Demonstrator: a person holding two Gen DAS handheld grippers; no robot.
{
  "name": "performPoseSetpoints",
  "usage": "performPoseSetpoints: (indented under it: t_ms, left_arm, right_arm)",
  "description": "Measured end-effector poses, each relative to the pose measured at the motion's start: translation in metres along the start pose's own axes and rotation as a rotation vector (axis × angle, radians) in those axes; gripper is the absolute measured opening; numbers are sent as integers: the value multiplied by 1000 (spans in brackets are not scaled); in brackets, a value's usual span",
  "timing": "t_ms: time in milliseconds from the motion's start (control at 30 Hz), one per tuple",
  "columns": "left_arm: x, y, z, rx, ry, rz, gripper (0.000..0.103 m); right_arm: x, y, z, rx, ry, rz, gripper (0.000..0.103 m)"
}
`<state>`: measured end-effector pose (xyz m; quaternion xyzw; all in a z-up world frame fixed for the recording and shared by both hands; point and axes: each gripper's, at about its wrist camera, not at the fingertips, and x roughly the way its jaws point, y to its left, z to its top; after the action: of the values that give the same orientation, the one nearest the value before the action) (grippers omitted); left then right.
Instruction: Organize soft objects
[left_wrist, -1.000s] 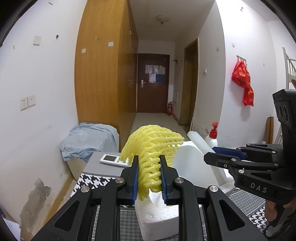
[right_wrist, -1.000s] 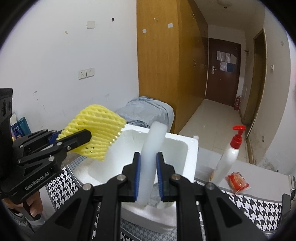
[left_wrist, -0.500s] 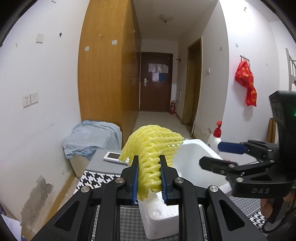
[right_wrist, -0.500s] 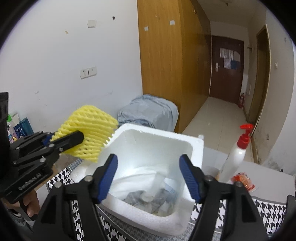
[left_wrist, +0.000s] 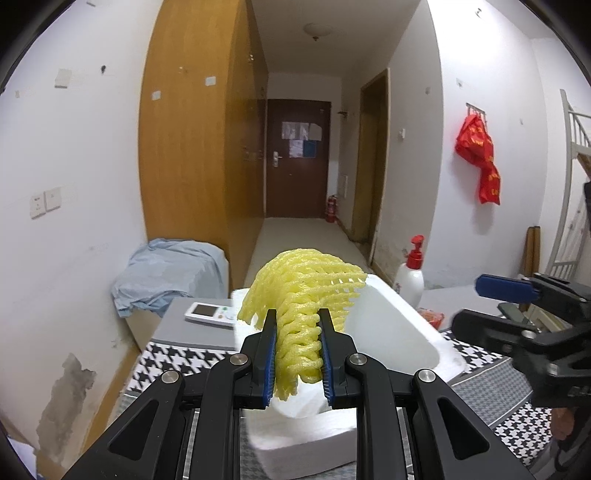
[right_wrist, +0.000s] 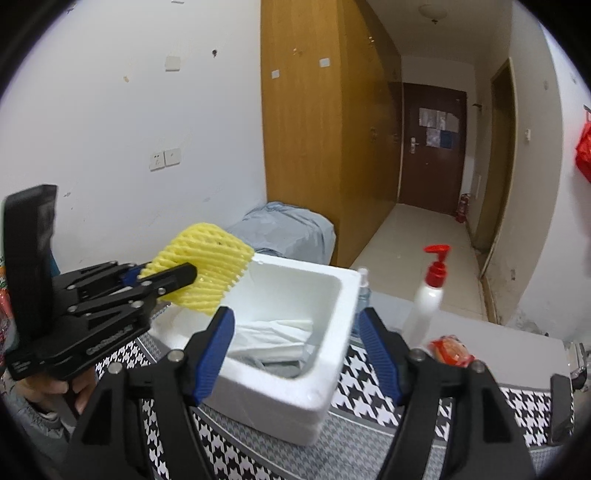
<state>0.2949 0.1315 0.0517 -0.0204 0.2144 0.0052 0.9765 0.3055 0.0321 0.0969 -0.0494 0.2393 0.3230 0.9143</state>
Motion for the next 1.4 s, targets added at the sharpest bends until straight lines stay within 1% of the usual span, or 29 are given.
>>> performPoseSetpoints:
  t_ms: [267,500,633,667,700,733,800,833,867,900,1000,1067,1167,1233,1400]
  left_arm:
    - [15,-21,2,23,28,-35,21]
    - [22,-35,5,46,38,-34,21]
    - [25,-37,6,47,41,-22,22]
    - [25,-38,7,49,38,-18,26]
    - [25,-39,7,49,37,-16,34]
    - [25,-38,8,48,35,-10,38]
    - [25,-38,7,44,31,-1,61]
    - [24,-38,7,42,24,-1,67]
    - [23,-38,8,40,20,5,78]
    - [21,-37,7,39,14,18,86]
    - [16,-36,7,33,-6,25,95]
    - [13,-35,6,29,-7,28,99]
    - [9,-36,6,29,-9,30,100]
    - [5,-37,5,28,-9,35,102]
    - [-10,-38,2,29,-30,41,102]
  right_arm:
    - [-29,-12,-13,33,-25,-34,75]
    - [-43,-30,-23,73,-36,-76,75]
    - [-46,-32,-29,81,-32,-91,75]
    - [-48,-33,-32,84,-32,-91,75]
    - [-48,-33,-33,86,-31,-94,75]
    - [-49,-33,-34,87,-31,-96,75]
    - [-51,-34,-36,90,-31,-101,75]
    - [-52,-34,-36,90,-32,-102,75]
    - [-53,-34,-37,90,-34,-104,75]
    - [-54,-34,-37,92,-35,-108,75]
    - [-55,-33,-37,96,-39,-103,75]
    - [-56,-33,-38,93,-41,-105,75]
    - [-58,-31,-38,91,-45,-102,75]
    - [-62,-29,-39,90,-53,-104,75]
    - [-70,-26,-40,91,-67,-112,75]
